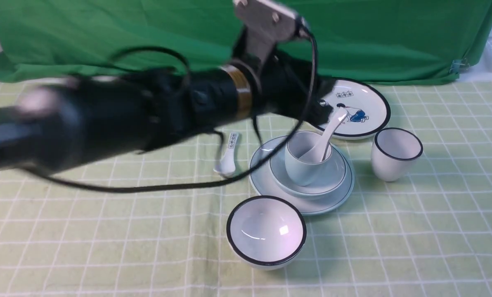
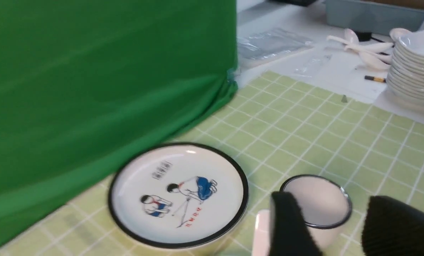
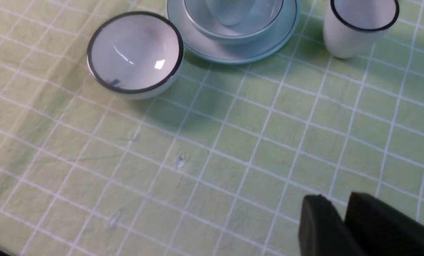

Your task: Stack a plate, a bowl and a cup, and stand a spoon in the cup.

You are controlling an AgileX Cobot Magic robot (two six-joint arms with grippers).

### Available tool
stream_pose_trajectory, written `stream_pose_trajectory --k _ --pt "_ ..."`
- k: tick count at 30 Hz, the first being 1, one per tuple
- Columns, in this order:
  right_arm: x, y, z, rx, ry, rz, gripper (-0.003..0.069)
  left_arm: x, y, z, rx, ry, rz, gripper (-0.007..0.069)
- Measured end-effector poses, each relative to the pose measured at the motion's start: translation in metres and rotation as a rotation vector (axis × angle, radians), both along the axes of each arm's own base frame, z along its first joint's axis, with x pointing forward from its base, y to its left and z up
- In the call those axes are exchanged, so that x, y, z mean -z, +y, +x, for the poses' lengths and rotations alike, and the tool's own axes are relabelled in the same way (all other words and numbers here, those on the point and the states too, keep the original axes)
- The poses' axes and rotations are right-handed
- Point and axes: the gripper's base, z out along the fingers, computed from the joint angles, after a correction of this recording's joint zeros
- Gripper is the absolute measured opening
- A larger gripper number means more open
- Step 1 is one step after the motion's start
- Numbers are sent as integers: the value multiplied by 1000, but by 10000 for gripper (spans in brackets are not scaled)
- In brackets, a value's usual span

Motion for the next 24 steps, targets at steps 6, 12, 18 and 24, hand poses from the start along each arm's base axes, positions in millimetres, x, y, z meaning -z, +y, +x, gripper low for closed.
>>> stream_pose_trajectory --k 6,12,18,24 --pt "3 -4 -6 5 11 -2 63 -41 85 -114 -18 -116 -124 19" --pt "5 -6 -10 50 16 56 24 -14 141 -189 -32 -173 -229 6" --pt "6 -5 -9 64 22 71 36 12 160 -213 -41 -198 -248 6" --pt "6 -5 -9 68 22 77 54 31 162 -215 -41 -179 -211 6"
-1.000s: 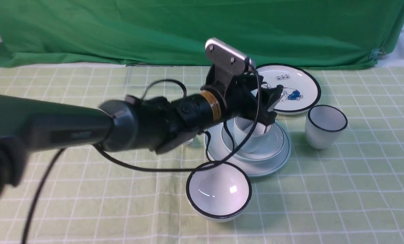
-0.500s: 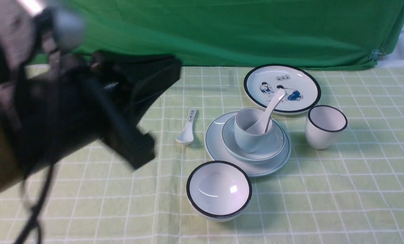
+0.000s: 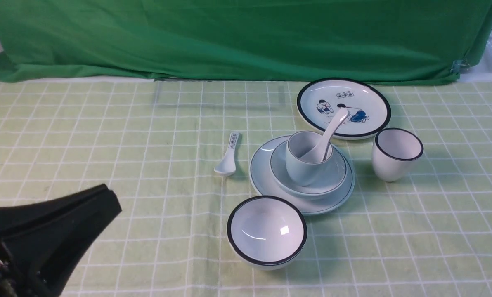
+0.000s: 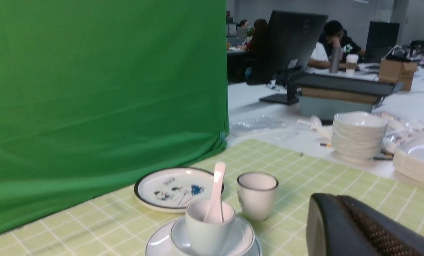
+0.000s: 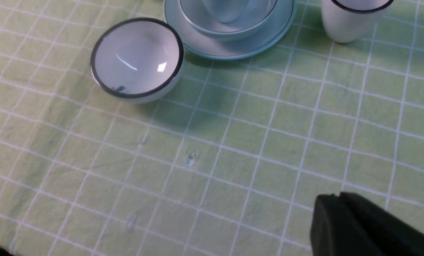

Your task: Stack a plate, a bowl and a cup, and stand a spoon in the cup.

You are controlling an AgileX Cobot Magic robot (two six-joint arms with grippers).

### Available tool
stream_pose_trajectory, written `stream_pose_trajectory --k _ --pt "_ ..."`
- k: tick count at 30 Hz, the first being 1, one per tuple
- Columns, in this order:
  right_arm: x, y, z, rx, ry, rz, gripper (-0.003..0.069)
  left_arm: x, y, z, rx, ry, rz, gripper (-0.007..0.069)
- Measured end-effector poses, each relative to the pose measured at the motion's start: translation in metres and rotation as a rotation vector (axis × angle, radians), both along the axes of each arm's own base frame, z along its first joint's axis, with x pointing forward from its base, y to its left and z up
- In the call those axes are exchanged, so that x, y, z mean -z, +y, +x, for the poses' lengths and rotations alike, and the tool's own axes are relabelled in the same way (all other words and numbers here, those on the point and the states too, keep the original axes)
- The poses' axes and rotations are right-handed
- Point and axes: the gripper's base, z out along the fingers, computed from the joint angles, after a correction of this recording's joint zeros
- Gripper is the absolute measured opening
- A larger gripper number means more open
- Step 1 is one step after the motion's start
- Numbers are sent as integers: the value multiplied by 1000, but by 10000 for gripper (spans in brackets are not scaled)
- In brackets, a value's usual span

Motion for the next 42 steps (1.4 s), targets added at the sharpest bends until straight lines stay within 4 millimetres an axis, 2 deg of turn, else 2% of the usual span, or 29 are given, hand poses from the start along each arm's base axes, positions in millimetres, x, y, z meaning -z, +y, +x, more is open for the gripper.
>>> stream_pose_trajectory --k 5,9,10,12,14,15,16,17,20,21,22,24,27,42 --pt "-1 -1 -1 11 -10 11 74 14 -1 1 -1 28 32 6" --pt "-2 -9 -5 81 -33 25 85 19 0 1 -1 42 41 6" --pt "-2 -15 -7 142 -58 29 85 22 0 1 -1 50 45 6" --pt "2 -21 -12 190 -129 38 52 25 0 1 -1 57 51 6" --pt "15 -24 -16 187 -252 15 25 29 0 0 -1 66 57 6" --pt "18 -24 -15 193 -239 15 23 29 0 0 -1 67 58 6" --pt "44 -24 -17 192 -357 -9 18 33 0 0 -1 74 63 6" --pt "60 -25 -18 217 -418 -4 17 34 0 0 -2 79 67 6" --pt "111 -28 -18 278 -457 -16 18 36 0 0 -2 82 69 6" --pt "114 -28 -18 284 -458 -18 18 36 0 0 -2 82 69 6" --pt "135 -29 -19 292 -462 -28 18 36 0 0 -1 82 69 6" --pt "158 -29 -19 301 -453 -30 18 36 0 0 -2 82 69 6" --pt "177 -29 -18 304 -421 -25 18 36 0 0 -3 84 70 6" --pt "176 -29 -16 318 -459 8 36 36 0 0 -2 74 80 6"
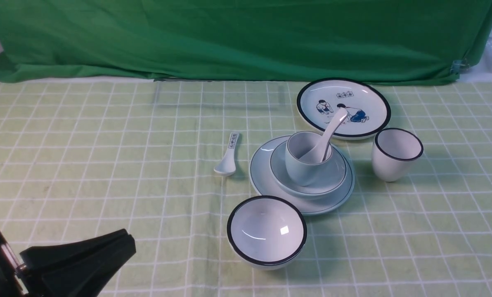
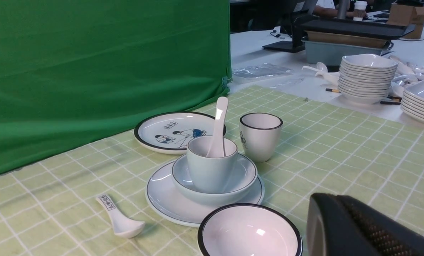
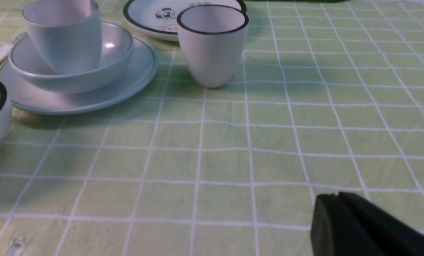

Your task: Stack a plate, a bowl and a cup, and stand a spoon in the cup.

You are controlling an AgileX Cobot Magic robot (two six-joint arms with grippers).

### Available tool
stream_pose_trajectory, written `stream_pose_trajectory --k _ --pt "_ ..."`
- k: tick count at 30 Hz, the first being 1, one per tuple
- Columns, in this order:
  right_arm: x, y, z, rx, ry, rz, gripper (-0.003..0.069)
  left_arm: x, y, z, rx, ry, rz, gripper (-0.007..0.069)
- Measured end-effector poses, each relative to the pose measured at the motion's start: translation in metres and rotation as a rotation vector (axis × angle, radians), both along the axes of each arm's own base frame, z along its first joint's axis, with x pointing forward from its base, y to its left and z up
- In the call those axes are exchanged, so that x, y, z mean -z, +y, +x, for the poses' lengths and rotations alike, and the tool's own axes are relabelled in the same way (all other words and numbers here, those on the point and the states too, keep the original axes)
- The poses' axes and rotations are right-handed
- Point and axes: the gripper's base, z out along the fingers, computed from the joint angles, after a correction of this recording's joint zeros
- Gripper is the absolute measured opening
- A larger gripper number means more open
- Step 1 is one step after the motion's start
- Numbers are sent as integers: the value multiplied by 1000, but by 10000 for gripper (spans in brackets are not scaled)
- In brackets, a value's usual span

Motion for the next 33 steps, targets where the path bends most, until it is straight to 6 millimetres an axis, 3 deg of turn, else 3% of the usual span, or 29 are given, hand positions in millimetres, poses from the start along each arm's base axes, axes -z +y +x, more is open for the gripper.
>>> stream_pose_trajectory --k 15,18,25,27,29,33 --pt "0 0 0 7 2 24 77 3 5 4 -72 9 44 6" --pt "0 0 0 7 2 24 88 5 22 6 -228 18 68 6" --pt "0 0 0 7 2 24 111 -1 57 -12 -558 -184 19 6" --pt "0 0 0 7 2 24 116 7 62 -14 -628 -190 10 6" --pt "0 0 0 7 2 24 127 34 69 -17 -743 -138 -18 6" --pt "0 0 0 7 2 24 139 62 70 -18 -787 85 23 6"
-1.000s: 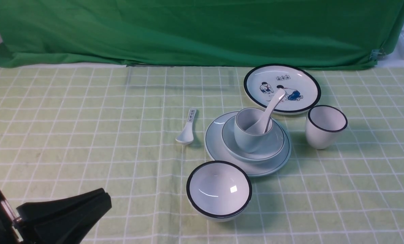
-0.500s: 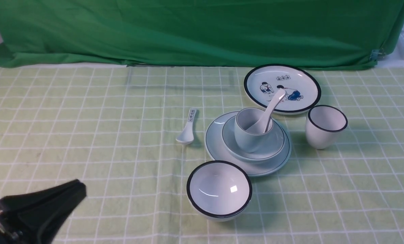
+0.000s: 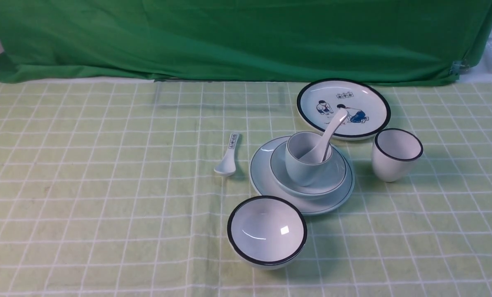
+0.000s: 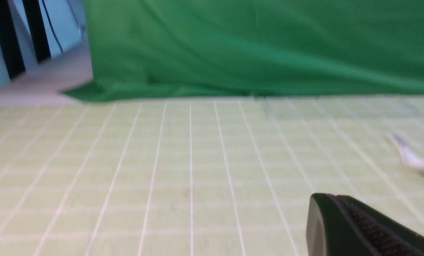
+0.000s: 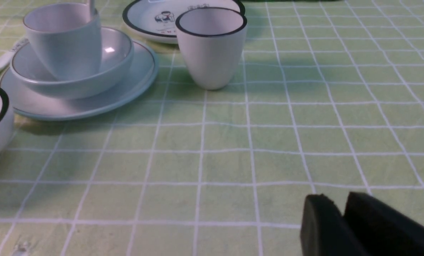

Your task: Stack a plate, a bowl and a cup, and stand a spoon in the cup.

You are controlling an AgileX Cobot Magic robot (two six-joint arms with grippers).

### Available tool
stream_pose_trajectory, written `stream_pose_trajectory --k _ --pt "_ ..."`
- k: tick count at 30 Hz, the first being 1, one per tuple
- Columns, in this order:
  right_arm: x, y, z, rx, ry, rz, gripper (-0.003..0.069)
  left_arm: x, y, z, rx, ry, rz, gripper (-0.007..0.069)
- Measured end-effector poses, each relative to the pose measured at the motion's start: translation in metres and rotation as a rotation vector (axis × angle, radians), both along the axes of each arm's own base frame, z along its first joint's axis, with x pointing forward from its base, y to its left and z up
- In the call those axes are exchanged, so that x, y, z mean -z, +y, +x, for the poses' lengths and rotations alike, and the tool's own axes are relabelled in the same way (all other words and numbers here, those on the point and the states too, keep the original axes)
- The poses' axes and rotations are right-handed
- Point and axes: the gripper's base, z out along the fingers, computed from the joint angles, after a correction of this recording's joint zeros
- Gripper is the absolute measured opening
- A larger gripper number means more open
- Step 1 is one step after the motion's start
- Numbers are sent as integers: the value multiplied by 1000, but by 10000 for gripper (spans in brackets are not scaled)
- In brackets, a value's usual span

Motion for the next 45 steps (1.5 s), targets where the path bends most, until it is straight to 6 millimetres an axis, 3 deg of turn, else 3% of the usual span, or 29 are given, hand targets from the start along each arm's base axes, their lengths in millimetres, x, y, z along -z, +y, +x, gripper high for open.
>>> stream_pose_trajectory --k 45 --pt "0 0 0 0 0 0 216 2 0 0 -7 23 -26 6"
